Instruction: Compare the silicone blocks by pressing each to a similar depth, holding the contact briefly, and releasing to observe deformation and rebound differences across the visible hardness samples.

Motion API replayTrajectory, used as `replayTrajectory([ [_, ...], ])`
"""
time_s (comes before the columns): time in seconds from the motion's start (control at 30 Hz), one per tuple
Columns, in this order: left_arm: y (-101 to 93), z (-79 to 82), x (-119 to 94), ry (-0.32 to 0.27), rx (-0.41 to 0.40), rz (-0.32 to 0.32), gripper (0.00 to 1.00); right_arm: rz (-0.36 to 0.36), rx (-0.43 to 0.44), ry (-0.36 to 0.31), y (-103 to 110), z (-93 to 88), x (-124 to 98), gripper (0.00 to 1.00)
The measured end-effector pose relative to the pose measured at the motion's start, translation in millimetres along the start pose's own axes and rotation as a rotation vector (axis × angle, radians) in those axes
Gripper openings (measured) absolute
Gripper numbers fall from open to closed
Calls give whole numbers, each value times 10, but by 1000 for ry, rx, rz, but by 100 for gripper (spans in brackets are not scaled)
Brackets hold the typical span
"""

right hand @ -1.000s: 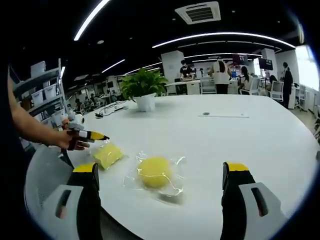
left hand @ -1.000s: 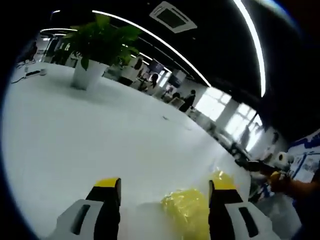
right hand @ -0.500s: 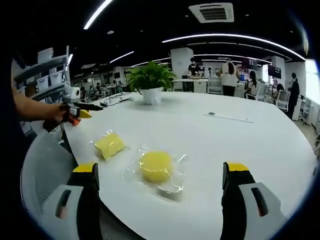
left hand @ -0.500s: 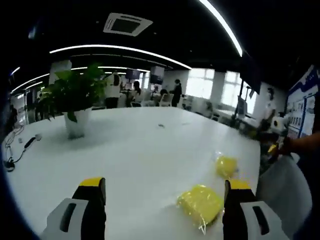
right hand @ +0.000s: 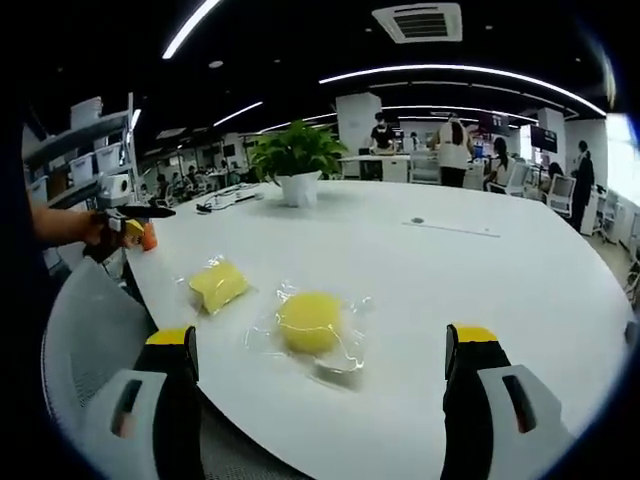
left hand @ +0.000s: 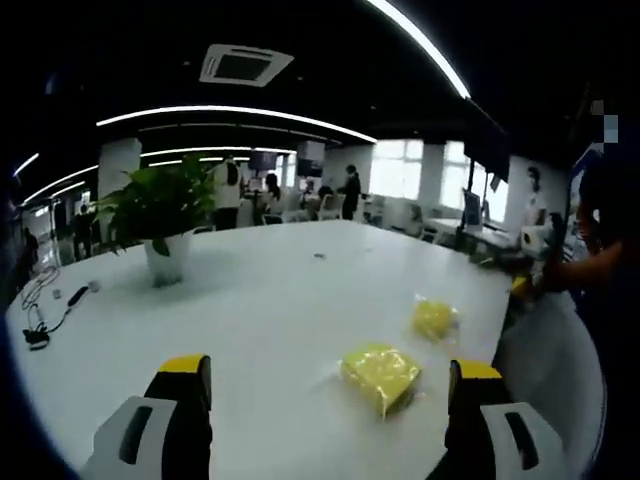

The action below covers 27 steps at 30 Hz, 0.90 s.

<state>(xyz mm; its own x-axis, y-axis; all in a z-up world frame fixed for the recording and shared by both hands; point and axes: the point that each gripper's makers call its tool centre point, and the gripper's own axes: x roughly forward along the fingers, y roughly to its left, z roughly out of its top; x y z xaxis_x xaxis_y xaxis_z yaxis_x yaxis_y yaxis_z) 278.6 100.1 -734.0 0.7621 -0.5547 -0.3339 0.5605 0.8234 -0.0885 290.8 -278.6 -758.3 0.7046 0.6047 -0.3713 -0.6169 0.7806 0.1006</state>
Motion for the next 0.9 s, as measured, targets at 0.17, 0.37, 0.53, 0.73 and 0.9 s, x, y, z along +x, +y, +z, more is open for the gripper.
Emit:
replayTrajectory([
  [0.17, -62, -38, 8, -7, -30, 4, 100, 9, 7, 10, -14, -27, 1, 96],
  [0.37, -141, 17, 32, -36, -71, 3, 100, 28, -2, 8, 6, -40, -21, 96],
  [0.53, -257, 7, 69, -26, -31, -12, 100, 33, -8, 15, 3, -64, -27, 96],
  [0.73, -354, -13, 82, -18, -14, -34, 100, 20, -14, 9, -55, -37, -39, 96],
  [0.9, -310, -44, 45, -15, -36, -19, 100, 8, -37, 20, -81, -42, -23, 96],
])
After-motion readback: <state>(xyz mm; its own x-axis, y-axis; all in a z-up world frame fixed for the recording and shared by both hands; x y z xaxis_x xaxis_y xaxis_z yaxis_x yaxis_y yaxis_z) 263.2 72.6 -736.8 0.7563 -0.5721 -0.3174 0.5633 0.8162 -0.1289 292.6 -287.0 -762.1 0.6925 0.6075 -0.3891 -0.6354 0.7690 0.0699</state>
